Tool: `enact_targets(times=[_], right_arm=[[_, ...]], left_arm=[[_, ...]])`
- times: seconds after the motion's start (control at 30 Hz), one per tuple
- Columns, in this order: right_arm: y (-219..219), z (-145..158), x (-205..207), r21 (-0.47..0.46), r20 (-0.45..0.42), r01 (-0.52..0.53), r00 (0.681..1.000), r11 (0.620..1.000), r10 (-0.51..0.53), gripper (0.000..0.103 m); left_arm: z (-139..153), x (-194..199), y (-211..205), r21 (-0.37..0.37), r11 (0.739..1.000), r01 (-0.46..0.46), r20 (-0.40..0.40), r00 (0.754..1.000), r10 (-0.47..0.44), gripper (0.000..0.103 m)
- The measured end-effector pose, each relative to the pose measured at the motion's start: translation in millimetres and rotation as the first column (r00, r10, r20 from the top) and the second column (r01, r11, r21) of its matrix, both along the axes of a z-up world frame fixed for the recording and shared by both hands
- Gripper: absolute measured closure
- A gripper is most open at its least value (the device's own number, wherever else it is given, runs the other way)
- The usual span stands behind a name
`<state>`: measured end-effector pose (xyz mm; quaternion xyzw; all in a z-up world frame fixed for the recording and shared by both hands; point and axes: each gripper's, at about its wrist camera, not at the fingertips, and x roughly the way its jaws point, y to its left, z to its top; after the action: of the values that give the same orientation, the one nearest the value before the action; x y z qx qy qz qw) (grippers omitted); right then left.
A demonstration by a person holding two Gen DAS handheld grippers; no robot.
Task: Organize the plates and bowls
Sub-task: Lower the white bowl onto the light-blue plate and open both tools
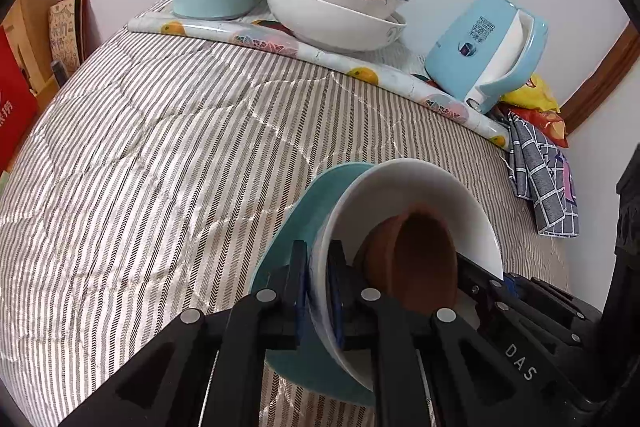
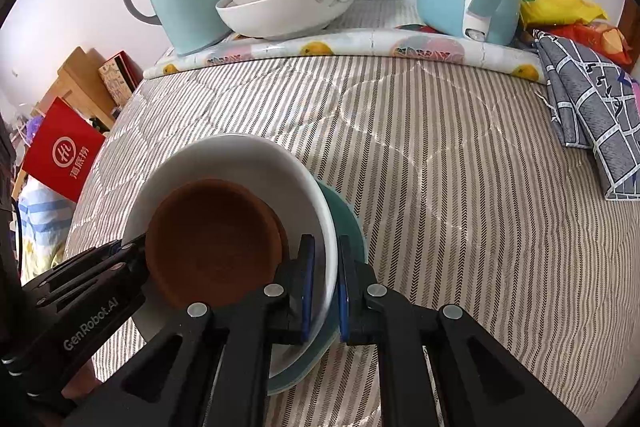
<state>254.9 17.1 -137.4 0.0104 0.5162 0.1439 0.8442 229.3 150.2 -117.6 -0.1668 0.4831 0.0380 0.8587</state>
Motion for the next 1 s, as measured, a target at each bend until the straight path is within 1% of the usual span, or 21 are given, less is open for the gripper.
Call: enact_targets(times=[0.23,0.3,0.37,0.47,0.57,0.63,0.7,0.8,0.93,1.0], right_arm=[[0.4,-2.1,0.3,-0.001,-0.008,-0.006,1.000,1.000,0.006,0.092],[0.1,-1.9,0.8,0.000,-0.014,-0.011,1.000,1.000,0.011,0.092],[-0.8,-2.3,1.8,-0.001,-0.021,-0.015,1.000,1.000,0.015,0.090],[-1.8,-2.2,0.2,-0.002,-0.033,-0.021,0.999,1.000,0.021,0.089],[-3.4,3.1,-4.6,-0.009,-0.013,-0.014,1.000,1.000,0.013,0.088],[-4.1,7.6,-7.2,-0.014,-0.003,-0.014,1.000,1.000,0.014,0.085],[-5.7,10.1,-8.9,-0.027,0.005,-0.007,1.000,1.000,0.007,0.083],[-8.4,11.9,-12.3,-0.011,0.003,-0.005,1.000,1.000,0.005,0.083],[-9.1,17.7,-21.4,-0.015,0.015,-0.015,1.000,1.000,0.015,0.082],[-10.4,22.9,-27.8,-0.019,0.026,-0.025,0.999,0.999,0.026,0.081]], left_arm=[[-2.7,1.9,3.8,-0.035,0.999,0.009,-0.004,1.000,-0.009,0.091],[-3.0,2.4,4.7,-0.033,0.999,0.010,-0.012,1.000,-0.010,0.088],[-3.4,2.5,5.3,-0.036,0.999,0.013,-0.019,1.000,-0.014,0.088],[-2.5,0.9,3.4,-0.016,1.000,0.015,-0.030,0.999,-0.015,0.086],[-1.5,-0.8,1.4,0.009,1.000,0.008,-0.042,0.999,-0.008,0.083],[1.0,-2.7,0.8,0.021,1.000,0.005,-0.039,0.999,-0.004,0.081],[4.3,-5.2,0.8,0.027,1.000,0.000,-0.036,0.999,0.001,0.080],[9.0,-9.0,0.0,0.034,0.999,0.000,-0.038,0.999,0.002,0.076],[18.2,-16.8,0.6,0.045,0.999,-0.010,-0.019,1.000,0.011,0.064],[24.9,-24.0,2.5,0.038,0.999,-0.021,0.001,1.000,0.021,0.063]])
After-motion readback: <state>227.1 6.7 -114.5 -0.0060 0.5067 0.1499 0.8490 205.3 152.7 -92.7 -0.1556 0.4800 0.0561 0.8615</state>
